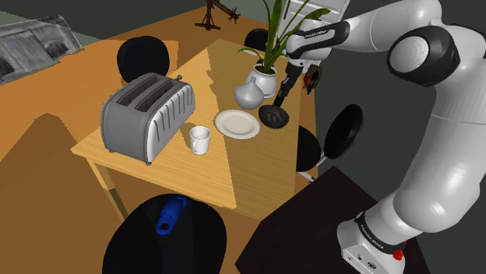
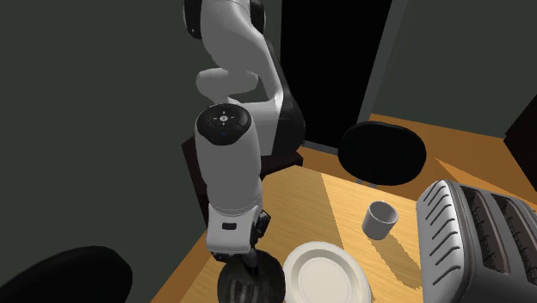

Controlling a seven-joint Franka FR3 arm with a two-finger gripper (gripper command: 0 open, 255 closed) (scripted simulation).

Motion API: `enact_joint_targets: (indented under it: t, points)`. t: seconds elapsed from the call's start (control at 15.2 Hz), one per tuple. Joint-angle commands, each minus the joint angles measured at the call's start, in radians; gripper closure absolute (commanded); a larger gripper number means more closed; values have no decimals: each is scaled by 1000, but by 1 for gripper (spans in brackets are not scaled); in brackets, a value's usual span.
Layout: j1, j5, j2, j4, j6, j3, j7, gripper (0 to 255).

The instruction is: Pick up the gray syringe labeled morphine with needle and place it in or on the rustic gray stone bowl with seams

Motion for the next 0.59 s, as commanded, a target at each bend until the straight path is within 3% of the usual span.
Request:
enact_joint_targets:
  t: [0.0,0.53]
  points:
    - [-1,3,16,-5,22,2,-2,255]
    - [-2,9,41,-22,63,5,-5,255]
